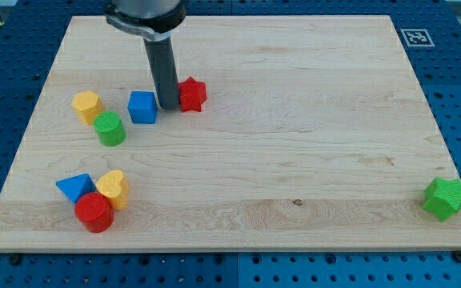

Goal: Slide the yellow hexagon close to the top left side of the green circle

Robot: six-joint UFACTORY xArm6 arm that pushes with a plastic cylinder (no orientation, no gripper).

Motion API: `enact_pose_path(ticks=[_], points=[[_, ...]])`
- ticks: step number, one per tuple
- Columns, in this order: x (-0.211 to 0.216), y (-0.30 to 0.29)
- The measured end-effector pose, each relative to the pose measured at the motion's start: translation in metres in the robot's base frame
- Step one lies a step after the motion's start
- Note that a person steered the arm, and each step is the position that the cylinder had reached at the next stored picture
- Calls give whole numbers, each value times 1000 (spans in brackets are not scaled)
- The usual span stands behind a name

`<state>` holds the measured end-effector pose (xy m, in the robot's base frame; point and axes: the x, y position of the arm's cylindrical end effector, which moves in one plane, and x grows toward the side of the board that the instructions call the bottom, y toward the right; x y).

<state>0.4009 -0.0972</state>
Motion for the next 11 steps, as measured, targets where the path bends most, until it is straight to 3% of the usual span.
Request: enact_pose_path(ticks=[1, 2, 3, 5, 7, 11], points=[[-40, -21], [-51, -93], [-29, -134], [-22, -99], [-9, -146], [16, -155]])
